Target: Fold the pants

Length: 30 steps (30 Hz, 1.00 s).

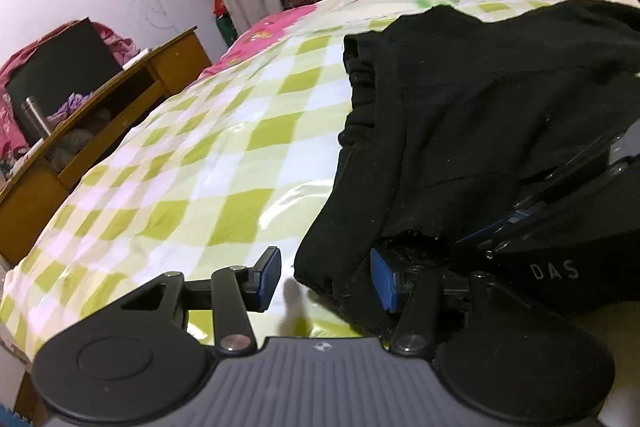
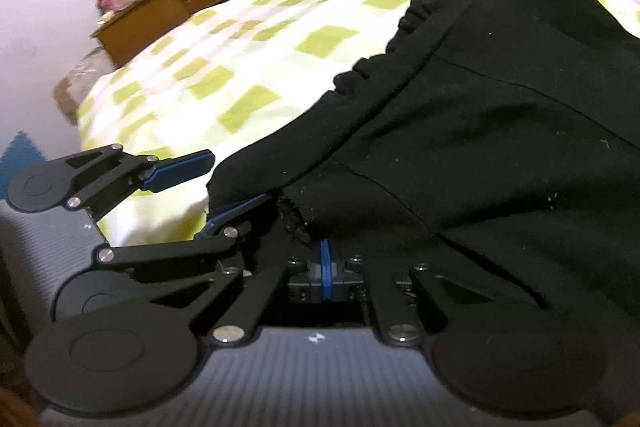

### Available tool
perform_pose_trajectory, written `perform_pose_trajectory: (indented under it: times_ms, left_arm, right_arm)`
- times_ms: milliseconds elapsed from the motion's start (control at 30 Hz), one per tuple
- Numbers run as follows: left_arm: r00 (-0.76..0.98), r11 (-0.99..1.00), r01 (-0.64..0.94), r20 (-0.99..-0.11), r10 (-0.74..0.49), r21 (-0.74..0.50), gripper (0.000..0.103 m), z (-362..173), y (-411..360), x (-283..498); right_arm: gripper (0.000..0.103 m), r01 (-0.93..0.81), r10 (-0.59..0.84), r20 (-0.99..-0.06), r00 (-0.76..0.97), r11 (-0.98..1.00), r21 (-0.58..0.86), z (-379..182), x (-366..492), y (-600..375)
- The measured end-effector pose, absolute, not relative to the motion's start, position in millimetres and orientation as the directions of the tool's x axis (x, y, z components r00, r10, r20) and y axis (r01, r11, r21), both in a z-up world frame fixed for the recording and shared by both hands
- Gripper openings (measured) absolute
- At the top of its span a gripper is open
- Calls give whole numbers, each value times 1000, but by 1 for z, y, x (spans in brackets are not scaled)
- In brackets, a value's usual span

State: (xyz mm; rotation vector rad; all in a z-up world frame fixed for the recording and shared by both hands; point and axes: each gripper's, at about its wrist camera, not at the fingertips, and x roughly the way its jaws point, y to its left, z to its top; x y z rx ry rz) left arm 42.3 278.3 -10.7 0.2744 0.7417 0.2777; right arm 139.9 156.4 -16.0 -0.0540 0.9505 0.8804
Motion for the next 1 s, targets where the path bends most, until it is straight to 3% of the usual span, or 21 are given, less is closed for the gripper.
perform_pose_trajectory:
  times_ms: [167, 300, 500, 700, 1000]
  left_arm:
    - [725, 913, -149, -587, 361, 379, 65, 13, 271, 35]
    - [789, 925, -122, -530, 311, 360, 67, 42, 269, 53]
    - [839, 925, -20, -497, 222, 380, 73, 52, 264, 171]
    - [773, 912, 124, -614, 158, 391, 74, 32, 274, 292]
    - [689, 887, 269, -719, 95, 375, 75, 26, 282, 331]
  right_arm:
    - [8, -687, 674, -681, 287, 641, 344, 13, 141, 110]
    - [33, -693, 606, -674, 422, 695, 191, 43, 178, 42]
    - [42, -640, 417, -714, 563, 766, -58, 46, 300, -32]
    - [51, -614, 333, -733, 593, 777, -143, 49, 406, -67]
    - [52, -688, 252, -840, 481, 702, -183, 12, 470, -59]
